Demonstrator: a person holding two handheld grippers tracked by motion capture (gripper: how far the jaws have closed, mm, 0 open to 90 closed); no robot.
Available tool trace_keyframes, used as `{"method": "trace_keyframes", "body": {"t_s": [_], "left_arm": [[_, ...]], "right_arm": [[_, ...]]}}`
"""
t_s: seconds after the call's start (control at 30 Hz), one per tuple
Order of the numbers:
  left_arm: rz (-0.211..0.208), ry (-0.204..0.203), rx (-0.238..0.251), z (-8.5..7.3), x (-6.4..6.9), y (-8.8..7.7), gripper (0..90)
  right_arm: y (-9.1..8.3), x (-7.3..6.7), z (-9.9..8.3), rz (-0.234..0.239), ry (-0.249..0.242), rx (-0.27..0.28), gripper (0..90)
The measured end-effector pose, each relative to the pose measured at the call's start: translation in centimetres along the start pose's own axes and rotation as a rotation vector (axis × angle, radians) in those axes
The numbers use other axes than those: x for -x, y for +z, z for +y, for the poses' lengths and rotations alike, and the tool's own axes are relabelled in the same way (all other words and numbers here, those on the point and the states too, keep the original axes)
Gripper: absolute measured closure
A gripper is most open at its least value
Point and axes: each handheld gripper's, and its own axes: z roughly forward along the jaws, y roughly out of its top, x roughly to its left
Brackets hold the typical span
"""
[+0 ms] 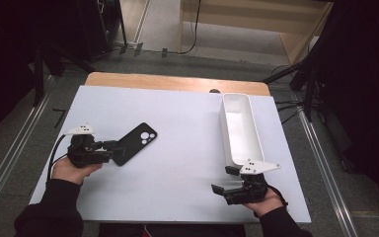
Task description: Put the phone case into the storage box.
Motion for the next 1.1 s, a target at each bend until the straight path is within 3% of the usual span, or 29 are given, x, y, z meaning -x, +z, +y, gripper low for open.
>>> {"method": "trace_keyframes", "body": {"t_s": [0.13,0.3,0.57,0.9,1.1], "left_arm": [[-0.012,0.019,0.006,0.2,0.8,0.2,35.0],[-0.003,0.048,-0.033,0.2,1.8,0.5,28.8],[-0.059,0.05,-0.027,-0.5,3.1,0.4,28.7],[-0.07,0.103,-0.032,-1.9,4.9,-0.1,28.7],[-0.095,0.083,-0.022,-2.5,5.1,-0.3,28.7]], "right_arm": [[0.0,0.0,0.0,0.0,0.001,0.0,13.8],[0.0,0.0,0.0,0.0,0.001,-0.001,13.8],[0.0,0.0,0.0,-0.003,-0.002,0.002,13.8],[-0.2,0.2,-0.1,-0.005,-0.002,0.001,13.8],[-0.2,0.3,0.0,-0.002,-0.007,0.004,13.8]]}}
